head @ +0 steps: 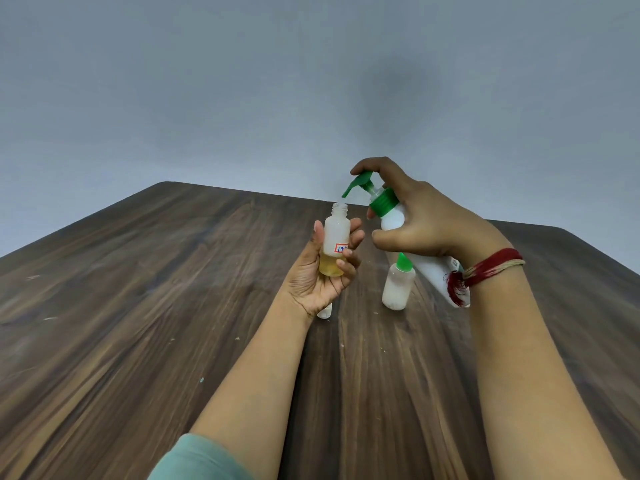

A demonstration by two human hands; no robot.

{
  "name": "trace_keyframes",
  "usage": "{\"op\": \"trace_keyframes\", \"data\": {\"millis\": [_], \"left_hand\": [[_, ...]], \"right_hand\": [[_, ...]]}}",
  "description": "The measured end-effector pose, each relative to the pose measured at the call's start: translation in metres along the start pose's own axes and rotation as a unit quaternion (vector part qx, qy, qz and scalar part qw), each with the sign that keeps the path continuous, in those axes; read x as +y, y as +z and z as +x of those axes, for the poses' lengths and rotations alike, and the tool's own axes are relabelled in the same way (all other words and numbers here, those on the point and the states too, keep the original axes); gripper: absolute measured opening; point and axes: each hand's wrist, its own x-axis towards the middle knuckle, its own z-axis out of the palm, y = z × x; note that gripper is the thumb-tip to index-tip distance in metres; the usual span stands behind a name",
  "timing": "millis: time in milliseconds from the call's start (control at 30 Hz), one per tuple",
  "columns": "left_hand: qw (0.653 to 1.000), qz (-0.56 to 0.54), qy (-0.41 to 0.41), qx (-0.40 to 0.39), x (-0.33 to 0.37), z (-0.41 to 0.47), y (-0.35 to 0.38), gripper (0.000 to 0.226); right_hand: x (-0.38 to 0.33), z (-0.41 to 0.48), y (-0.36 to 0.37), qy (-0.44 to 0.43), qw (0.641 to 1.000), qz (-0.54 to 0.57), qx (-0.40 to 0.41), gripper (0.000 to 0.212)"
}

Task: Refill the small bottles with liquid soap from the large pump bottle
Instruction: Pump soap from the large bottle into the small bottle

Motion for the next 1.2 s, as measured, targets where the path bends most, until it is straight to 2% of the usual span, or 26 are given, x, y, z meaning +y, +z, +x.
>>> {"op": "trace_keyframes", "data": {"millis": [733, 1200], "left_hand": [[1.000, 0.021, 0.010, 0.014, -0.0003, -0.0003, 0.0028, 0.064], [1.000, 0.017, 0.010, 0.012, -0.0002, -0.0014, 0.0019, 0.065]], "right_hand": [[-0.0013, 0.0014, 0.0056, 0.001, 0.999, -0.037, -0.021, 0.068], [-0.0006, -0.0021, -0.0024, -0.011, 1.000, 0.013, 0.007, 0.072]]}}
